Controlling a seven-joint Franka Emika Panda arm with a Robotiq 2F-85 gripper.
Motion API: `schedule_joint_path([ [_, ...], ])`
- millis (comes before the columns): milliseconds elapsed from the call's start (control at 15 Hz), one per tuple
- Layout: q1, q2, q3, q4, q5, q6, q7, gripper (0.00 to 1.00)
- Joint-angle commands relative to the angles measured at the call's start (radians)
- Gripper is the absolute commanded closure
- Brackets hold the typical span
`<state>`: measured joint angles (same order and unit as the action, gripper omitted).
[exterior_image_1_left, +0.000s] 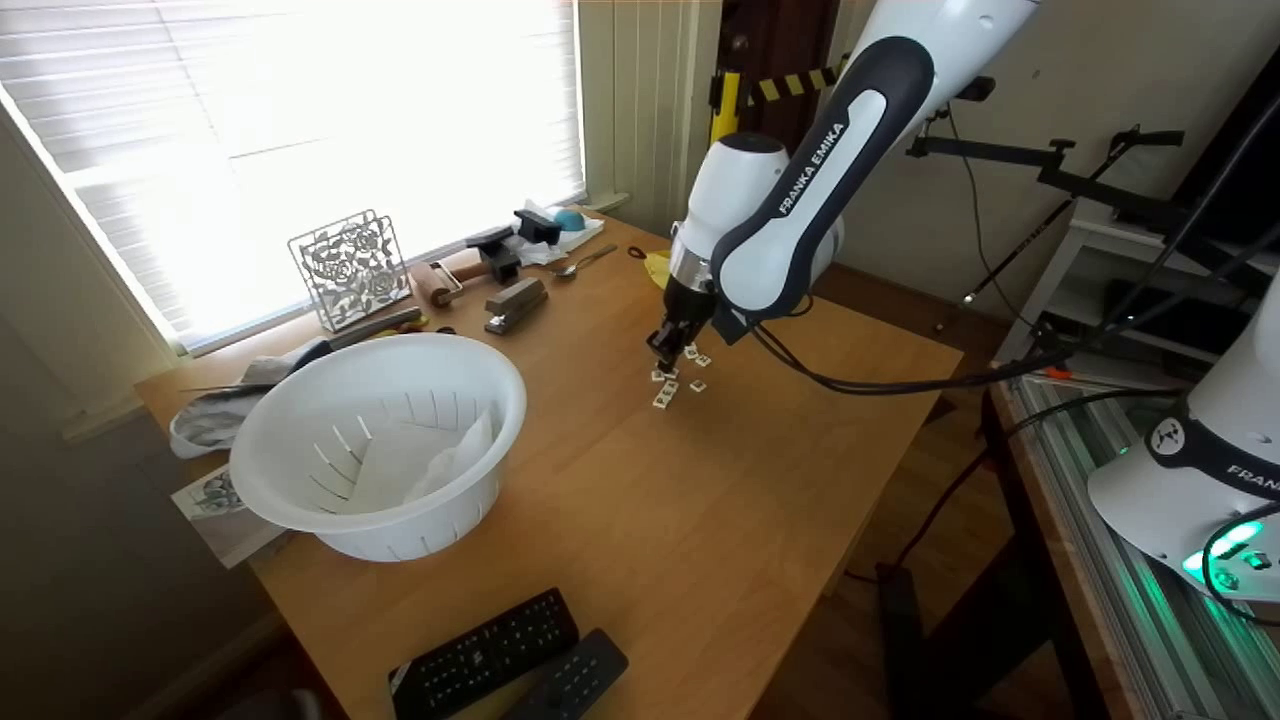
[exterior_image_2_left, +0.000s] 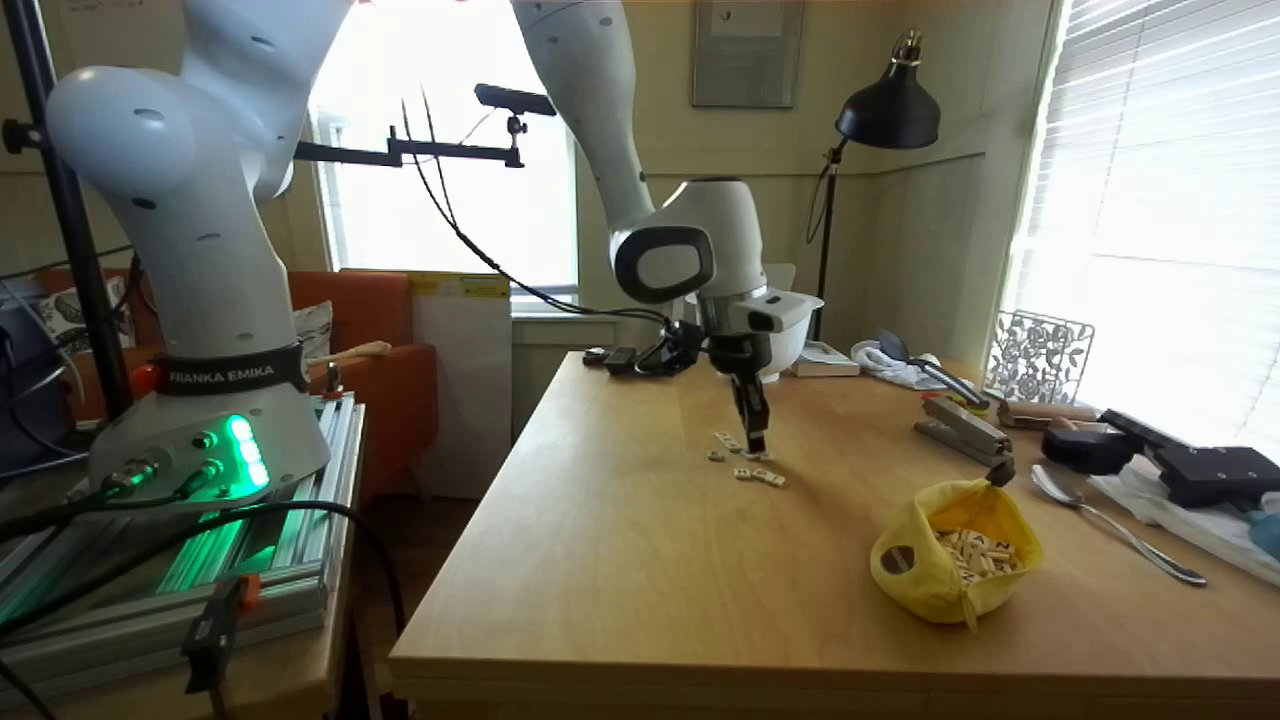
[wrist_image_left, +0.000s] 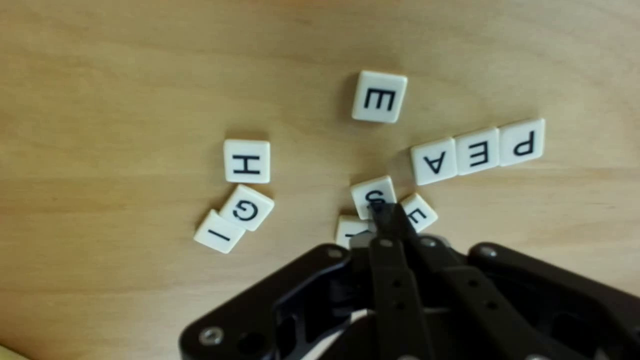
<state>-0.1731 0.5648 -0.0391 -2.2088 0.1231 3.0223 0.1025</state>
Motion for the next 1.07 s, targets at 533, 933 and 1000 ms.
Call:
schedule_joint_path([
  [533, -0.001, 0.009, 0.003, -0.017, 0.012, -0.007, -0.009, 1.00],
  [933, 0.006, -0.008, -0.004, -0.035, 0.013, -0.015, -0.001, 1.00],
  [1000, 0.005, -0.010, -0.003, -0.038, 0.014, -0.016, 0.000, 1.00],
])
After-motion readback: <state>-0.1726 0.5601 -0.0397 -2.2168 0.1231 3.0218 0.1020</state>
